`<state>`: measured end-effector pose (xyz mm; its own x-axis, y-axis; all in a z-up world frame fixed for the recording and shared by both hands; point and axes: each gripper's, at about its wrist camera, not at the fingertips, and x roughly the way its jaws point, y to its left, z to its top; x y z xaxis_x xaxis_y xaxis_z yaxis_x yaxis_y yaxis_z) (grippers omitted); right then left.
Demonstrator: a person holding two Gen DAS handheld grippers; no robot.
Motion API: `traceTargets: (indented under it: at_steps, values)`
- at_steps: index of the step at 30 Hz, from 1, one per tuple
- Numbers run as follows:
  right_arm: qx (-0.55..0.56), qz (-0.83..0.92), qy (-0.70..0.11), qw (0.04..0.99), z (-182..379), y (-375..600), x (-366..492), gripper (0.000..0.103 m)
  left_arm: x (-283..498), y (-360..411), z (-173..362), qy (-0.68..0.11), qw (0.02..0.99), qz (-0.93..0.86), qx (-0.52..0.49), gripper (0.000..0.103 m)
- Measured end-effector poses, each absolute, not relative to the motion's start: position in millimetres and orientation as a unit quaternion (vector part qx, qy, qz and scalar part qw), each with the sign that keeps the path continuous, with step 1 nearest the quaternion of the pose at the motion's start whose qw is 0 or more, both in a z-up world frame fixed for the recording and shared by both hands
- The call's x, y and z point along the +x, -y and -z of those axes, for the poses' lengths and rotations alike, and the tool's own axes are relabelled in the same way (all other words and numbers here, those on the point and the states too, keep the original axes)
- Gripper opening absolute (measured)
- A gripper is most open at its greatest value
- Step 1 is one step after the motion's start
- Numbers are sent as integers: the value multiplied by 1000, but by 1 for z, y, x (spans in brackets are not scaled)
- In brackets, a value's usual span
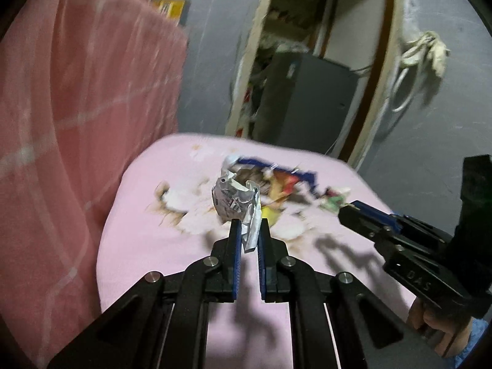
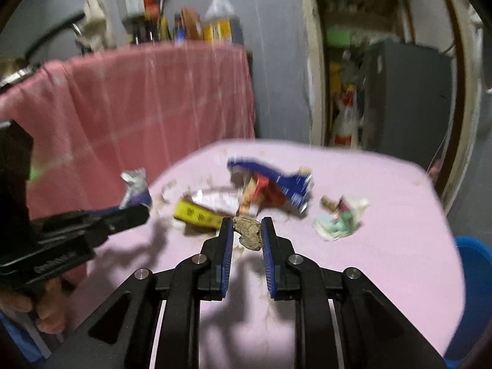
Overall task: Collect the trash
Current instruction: 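Lift both scraps over the blue basin and open both tools to release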
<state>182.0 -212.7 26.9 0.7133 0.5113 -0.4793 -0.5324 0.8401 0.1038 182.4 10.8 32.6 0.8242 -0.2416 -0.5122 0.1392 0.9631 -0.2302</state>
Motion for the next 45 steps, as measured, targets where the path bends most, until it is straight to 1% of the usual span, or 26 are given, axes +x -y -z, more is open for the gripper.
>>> traceTargets:
  at_steps: [6,9,14,20,26,30,36,42,45]
  values:
    - [-19,-250,-139,958,-65,256,136,16,156,21,-66,-184,971,137,-70,7]
    - [-12,-228,-98,969,-83,278,123,16,147,45,-83,-141,976,157,-59,7]
    - [-1,-192,-67,979,-106,315,111,16,146,89,-108,-92,974,201,-43,7]
    - [-14,-129,-26,991,-123,357,93,16,143,135,-126,-61,964,258,-36,7]
    - [-16,-77,-9,997,-126,397,87,16,157,179,-127,-63,951,303,-19,7]
    - [3,-50,-15,999,-114,422,93,16,170,209,-124,-80,940,331,-2,8]
    - [72,-15,-59,996,-76,459,107,17,192,250,-106,-122,924,362,17,8]
    - [94,11,-104,990,-52,479,120,17,223,285,-83,-193,903,383,21,8]
    - [109,18,-128,986,-40,489,129,17,239,302,-68,-230,894,381,43,8]
